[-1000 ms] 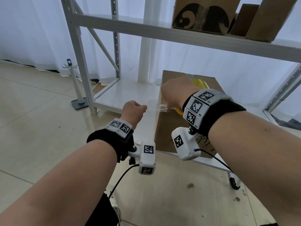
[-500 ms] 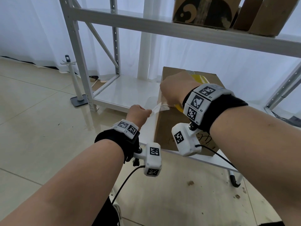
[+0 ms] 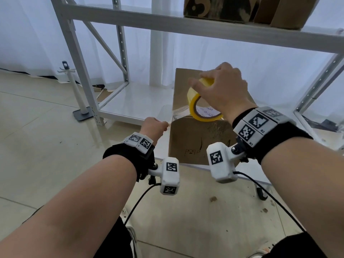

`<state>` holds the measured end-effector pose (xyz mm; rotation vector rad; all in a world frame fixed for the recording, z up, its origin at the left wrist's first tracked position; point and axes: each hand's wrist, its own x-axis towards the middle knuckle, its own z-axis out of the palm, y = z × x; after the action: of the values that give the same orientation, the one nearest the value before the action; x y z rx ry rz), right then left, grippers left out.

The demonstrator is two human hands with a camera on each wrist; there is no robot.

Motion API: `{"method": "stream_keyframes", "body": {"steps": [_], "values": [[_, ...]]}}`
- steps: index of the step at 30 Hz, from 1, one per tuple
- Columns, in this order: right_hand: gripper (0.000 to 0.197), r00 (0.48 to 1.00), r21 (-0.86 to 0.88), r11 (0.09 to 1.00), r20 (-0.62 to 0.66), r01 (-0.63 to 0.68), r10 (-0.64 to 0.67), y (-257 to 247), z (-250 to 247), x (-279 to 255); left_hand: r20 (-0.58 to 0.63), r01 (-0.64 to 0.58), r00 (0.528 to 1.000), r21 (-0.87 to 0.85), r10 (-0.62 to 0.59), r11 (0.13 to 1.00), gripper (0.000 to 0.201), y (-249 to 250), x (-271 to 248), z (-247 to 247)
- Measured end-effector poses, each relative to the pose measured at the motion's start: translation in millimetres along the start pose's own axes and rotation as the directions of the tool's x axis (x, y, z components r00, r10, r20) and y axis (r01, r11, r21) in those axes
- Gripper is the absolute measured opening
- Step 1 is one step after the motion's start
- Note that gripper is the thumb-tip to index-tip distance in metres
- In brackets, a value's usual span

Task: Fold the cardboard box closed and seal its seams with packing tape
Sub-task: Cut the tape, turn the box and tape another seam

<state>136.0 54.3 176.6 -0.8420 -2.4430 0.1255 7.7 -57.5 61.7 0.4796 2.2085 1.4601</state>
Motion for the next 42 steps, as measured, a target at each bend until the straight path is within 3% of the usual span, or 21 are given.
{"method": "stream_keyframes", "body": {"steps": [4, 7, 10, 13, 14, 16, 18, 20, 24, 29, 34, 40, 42], "values": [[0.068, 0.985, 0.337, 0.93, -0.036, -0.146, 0.168, 12.9, 13.2, -7.0, 0.018, 0.008, 1.0, 0.024, -0.009, 1.0, 0.017, 0.8, -2.6, 5.0], [0.064, 0.981, 0.345, 0.924, -0.045, -0.163, 0.19, 15.0, 16.8, -6.7, 0.037, 0.066, 0.997, -0.003, -0.066, 0.998, 0.017, 2.5, -3.3, 6.1], [0.064, 0.982, 0.345, 0.924, -0.032, -0.163, 0.185, 15.8, 17.8, -3.7, 0.124, 0.224, 0.968, -0.017, -0.22, 0.975, 0.023, 3.9, -6.8, 1.9], [0.064, 0.984, 0.338, 0.929, -0.035, -0.154, 0.176, 16.9, 19.1, -2.3, 0.16, 0.254, 0.947, 0.161, -0.279, 0.954, 0.02, -1.2, -11.9, -0.9], [0.064, 0.984, 0.334, 0.93, -0.032, -0.153, 0.173, 17.1, 19.6, -2.2, 0.128, 0.197, 0.965, 0.213, -0.227, 0.957, 0.017, -2.8, -10.9, -0.6], [0.066, 0.986, 0.331, 0.932, -0.026, -0.15, 0.168, 17.5, 19.8, -2.7, 0.021, -0.017, 1.0, 0.146, 0.014, 0.989, 0.017, 0.5, -7.7, -1.1], [0.072, 0.988, 0.326, 0.937, -0.04, -0.126, 0.147, 18.4, 19.4, -4.7, -0.048, -0.195, 0.98, -0.024, 0.193, 0.981, 0.03, 12.1, -11.6, -2.8], [0.078, 0.992, 0.37, 0.925, -0.048, -0.091, 0.117, 21.1, 17.6, -8.5, 0.013, -0.233, 0.972, -0.133, 0.237, 0.963, 0.036, 20.3, -18.3, -2.9], [0.072, 0.987, 0.609, 0.78, 0.032, -0.144, 0.158, 42.1, 21.7, -19.2, 0.247, -0.28, 0.927, -0.045, 0.283, 0.959, 0.046, 17.1, -21.5, -5.3], [0.033, 0.985, 0.574, 0.802, 0.055, -0.163, 0.161, 67.4, 45.3, -38.4, 0.435, -0.234, 0.865, -0.088, 0.249, 0.968, 0.058, 11.8, -20.6, -1.2], [0.013, 0.976, 0.646, 0.742, 0.031, -0.183, 0.213, 70.6, 55.5, -22.5, 0.472, -0.13, 0.873, -0.027, 0.127, 0.991, 0.08, 6.8, -11.6, 14.7], [0.024, 0.974, 0.647, 0.741, 0.01, -0.179, 0.227, 96.7, 69.8, 7.2, 0.515, -0.089, 0.857, 0.221, -0.039, 0.971, 0.082, -8.0, 0.7, 44.2], [0.026, 0.976, 0.649, 0.741, 0.008, -0.172, 0.22, 103.6, 74.7, 15.0, 0.49, -0.107, 0.871, 0.269, -0.04, 0.957, 0.081, -8.6, 8.4, 47.4]]}}
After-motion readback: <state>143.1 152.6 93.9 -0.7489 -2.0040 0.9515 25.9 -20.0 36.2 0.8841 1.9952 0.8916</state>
